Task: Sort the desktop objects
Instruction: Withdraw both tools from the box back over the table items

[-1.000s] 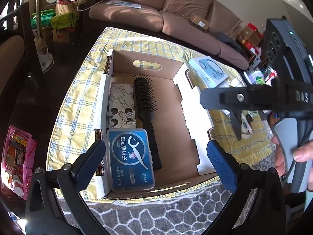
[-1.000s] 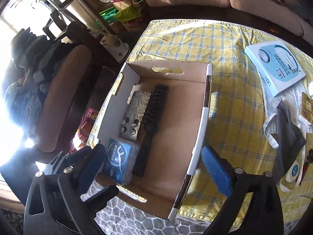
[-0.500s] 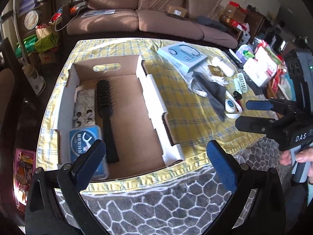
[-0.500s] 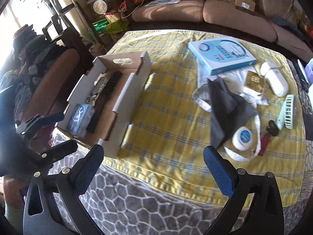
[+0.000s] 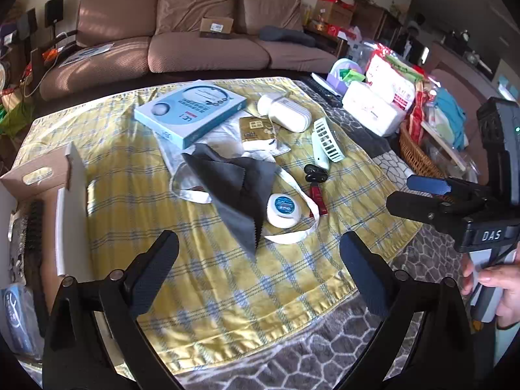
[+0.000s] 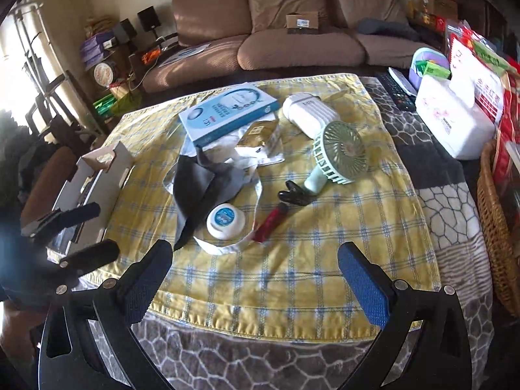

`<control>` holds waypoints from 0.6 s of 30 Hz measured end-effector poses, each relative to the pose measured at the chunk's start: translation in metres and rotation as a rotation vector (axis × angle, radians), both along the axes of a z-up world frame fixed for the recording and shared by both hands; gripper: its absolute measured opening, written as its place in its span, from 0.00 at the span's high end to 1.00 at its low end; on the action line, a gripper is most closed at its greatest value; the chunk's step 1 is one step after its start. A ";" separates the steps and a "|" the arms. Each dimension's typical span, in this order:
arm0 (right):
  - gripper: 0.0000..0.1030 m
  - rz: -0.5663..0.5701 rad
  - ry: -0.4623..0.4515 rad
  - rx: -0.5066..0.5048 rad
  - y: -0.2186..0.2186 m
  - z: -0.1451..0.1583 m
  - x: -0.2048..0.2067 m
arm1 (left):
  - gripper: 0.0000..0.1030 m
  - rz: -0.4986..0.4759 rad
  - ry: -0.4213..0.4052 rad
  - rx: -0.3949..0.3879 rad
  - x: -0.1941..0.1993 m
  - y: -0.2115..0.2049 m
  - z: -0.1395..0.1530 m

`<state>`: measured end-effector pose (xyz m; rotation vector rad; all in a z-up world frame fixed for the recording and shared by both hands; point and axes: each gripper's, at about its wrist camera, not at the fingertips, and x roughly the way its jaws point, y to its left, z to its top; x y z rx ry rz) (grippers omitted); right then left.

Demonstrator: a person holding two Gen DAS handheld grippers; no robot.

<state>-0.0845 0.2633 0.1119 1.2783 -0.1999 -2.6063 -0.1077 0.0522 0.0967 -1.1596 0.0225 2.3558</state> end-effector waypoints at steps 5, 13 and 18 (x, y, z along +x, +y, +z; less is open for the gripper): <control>0.00 -0.028 -0.008 -0.056 0.026 -0.009 -0.004 | 0.31 -0.059 -0.011 -0.017 -0.021 0.045 -0.029; 0.00 -0.045 -0.039 -0.176 0.042 -0.004 -0.013 | 0.40 -0.064 -0.028 -0.054 -0.043 0.070 -0.057; 0.00 -0.028 -0.034 -0.163 0.037 -0.002 -0.010 | 0.40 -0.031 -0.008 -0.010 -0.053 0.061 -0.044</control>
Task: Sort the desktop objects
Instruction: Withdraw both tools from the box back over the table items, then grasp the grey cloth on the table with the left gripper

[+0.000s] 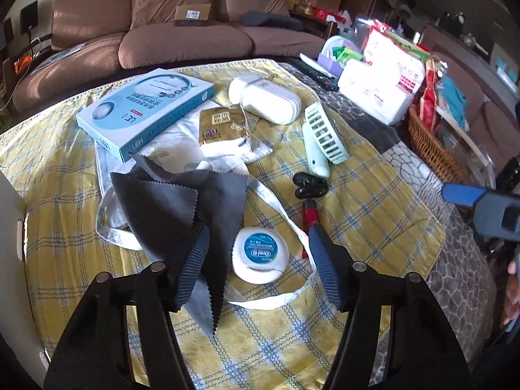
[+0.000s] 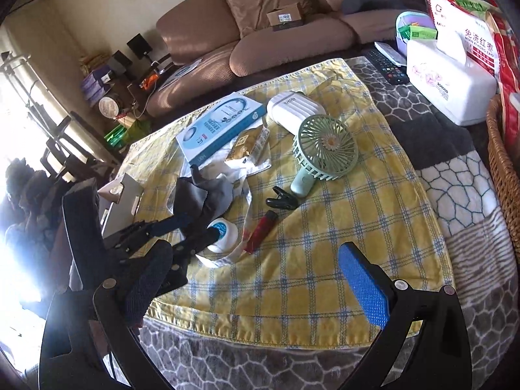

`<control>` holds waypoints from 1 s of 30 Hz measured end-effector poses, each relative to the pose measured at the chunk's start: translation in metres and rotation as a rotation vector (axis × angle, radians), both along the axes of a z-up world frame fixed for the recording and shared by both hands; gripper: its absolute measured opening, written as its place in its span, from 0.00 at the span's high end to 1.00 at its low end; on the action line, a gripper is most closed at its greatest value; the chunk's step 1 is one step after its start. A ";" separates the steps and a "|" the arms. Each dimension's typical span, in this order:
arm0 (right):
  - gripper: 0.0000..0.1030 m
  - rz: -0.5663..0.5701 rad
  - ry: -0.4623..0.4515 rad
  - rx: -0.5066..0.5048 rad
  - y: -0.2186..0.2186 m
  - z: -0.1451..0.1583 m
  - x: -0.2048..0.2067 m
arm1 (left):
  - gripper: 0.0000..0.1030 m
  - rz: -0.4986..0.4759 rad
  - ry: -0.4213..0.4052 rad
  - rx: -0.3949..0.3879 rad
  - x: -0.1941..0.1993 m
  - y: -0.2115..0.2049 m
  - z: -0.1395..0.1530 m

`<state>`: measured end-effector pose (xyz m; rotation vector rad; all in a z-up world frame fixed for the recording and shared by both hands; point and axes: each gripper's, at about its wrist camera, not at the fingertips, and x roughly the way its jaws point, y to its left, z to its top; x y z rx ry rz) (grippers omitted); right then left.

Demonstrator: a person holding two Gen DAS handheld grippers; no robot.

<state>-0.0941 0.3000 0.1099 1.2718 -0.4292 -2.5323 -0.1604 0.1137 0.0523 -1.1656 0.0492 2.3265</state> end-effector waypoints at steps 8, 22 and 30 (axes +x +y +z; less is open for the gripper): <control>0.00 -0.035 -0.008 -0.007 0.016 -0.004 -0.005 | 0.10 0.087 0.015 0.031 -0.057 -0.028 0.028; 0.00 -0.021 -0.036 -0.038 0.017 -0.005 -0.004 | 0.46 0.180 -0.168 -0.162 -0.044 -0.026 -0.039; 0.00 0.017 -0.033 -0.030 0.001 -0.003 -0.004 | 0.96 0.174 -0.146 -0.083 -0.041 -0.041 -0.013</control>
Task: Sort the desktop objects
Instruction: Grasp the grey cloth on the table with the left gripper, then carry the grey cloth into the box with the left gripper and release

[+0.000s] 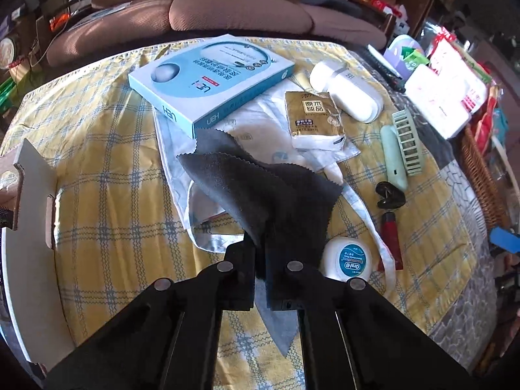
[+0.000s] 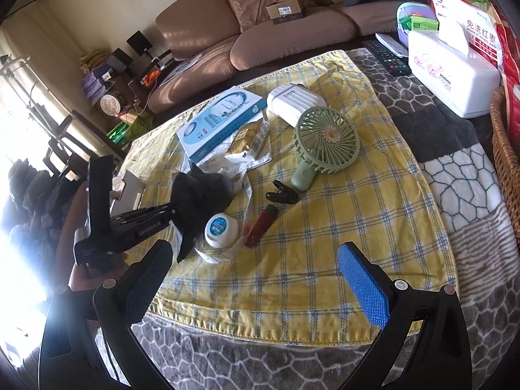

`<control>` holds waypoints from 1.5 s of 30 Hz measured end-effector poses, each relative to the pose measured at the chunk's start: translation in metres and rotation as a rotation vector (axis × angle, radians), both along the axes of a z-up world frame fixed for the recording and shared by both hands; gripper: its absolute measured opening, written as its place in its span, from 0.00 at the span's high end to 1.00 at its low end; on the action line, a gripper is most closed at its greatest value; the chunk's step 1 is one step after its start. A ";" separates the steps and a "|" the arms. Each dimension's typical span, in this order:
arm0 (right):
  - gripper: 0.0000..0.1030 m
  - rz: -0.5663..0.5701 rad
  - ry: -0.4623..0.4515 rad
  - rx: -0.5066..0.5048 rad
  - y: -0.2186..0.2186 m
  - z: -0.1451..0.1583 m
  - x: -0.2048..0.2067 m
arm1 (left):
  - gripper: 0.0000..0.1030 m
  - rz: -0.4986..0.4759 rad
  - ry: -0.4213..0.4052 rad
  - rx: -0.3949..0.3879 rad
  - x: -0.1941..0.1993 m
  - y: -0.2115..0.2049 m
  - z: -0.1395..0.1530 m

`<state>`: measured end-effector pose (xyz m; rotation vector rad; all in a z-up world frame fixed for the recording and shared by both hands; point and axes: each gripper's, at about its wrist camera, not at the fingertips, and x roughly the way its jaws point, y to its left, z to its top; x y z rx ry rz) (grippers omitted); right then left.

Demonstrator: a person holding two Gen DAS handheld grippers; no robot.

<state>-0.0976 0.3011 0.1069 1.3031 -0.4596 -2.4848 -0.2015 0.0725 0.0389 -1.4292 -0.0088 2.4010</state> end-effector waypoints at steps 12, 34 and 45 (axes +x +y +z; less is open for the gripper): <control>0.00 0.137 0.029 -0.349 -0.054 0.034 0.013 | 0.98 -0.119 0.093 0.182 0.058 -0.062 0.156; 0.44 0.453 -0.187 -0.969 -0.334 0.063 -0.011 | 0.98 0.016 0.104 0.443 0.142 -0.299 0.210; 0.49 0.344 -0.271 -0.804 -0.396 0.008 -0.097 | 0.98 0.119 0.120 0.279 0.057 -0.326 0.135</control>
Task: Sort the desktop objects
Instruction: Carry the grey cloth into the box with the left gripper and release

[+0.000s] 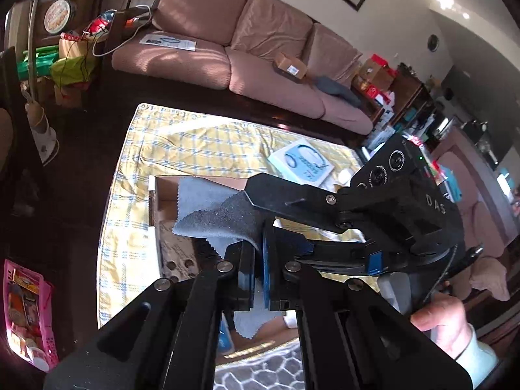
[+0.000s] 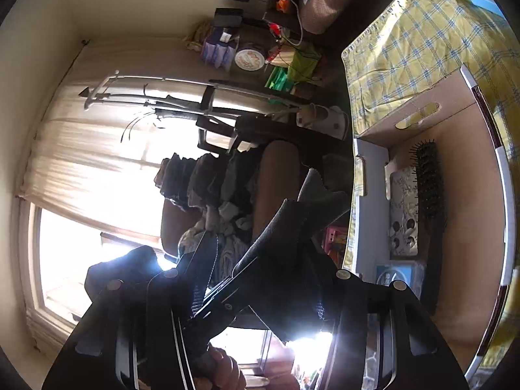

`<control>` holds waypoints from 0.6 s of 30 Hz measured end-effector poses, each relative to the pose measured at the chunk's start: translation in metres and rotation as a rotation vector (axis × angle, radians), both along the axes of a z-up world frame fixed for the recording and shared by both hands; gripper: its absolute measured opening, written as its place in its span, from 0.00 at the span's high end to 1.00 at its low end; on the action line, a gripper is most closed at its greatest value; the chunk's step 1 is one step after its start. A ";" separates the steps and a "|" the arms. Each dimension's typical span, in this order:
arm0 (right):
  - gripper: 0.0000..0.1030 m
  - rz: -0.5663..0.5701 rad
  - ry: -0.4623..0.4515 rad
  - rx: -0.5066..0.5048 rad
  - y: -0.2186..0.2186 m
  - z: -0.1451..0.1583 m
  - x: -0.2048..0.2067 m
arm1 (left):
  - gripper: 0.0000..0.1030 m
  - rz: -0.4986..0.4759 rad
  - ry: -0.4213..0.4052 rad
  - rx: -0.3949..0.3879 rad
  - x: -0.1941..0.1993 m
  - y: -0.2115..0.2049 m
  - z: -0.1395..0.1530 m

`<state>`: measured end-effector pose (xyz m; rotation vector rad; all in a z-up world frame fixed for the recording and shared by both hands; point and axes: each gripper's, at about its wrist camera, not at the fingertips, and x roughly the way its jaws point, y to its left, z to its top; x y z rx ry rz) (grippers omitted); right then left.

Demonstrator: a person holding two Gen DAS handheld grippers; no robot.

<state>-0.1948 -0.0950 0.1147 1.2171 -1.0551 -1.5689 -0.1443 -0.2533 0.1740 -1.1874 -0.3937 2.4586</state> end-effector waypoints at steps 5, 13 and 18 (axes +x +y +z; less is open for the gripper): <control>0.49 -0.028 -0.048 0.103 -0.019 -0.045 -0.036 | 0.94 0.022 -0.079 -0.013 -0.042 -0.006 -0.058; 0.49 -0.004 -0.043 0.231 -0.034 -0.083 -0.054 | 0.80 0.042 -0.177 -0.118 -0.059 -0.011 -0.114; 0.45 0.022 -0.005 0.364 -0.035 -0.069 -0.051 | 0.56 0.024 -0.172 -0.145 -0.043 -0.003 -0.105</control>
